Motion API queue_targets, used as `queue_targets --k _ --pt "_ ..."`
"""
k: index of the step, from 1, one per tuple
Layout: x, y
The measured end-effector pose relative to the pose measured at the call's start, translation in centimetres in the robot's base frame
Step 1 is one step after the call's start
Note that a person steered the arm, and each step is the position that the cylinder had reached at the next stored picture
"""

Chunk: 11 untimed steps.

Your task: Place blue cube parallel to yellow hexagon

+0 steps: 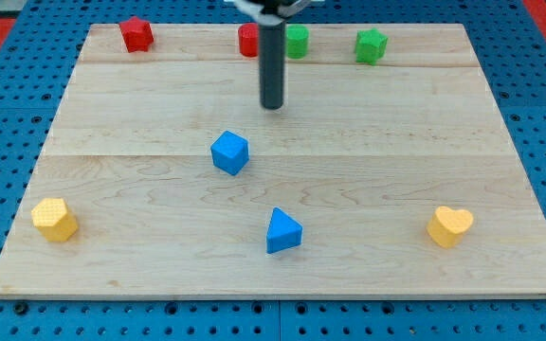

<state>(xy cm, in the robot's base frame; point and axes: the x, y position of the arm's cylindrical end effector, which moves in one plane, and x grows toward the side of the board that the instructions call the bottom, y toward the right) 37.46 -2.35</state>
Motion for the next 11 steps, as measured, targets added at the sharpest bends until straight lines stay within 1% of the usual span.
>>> queue_targets --k 1,3,4,5,6,7,8,9,10,11 --pt "4.2 -3.6" --pt "6.0 -1.0" --pt "9.2 -3.1" --pt "11.3 -5.9" --pt "7.4 -7.0" --pt "9.7 -9.2" --pt "13.3 -9.2" --pt "13.7 -8.0" --pt "12.0 0.2" --pt "11.5 12.6"
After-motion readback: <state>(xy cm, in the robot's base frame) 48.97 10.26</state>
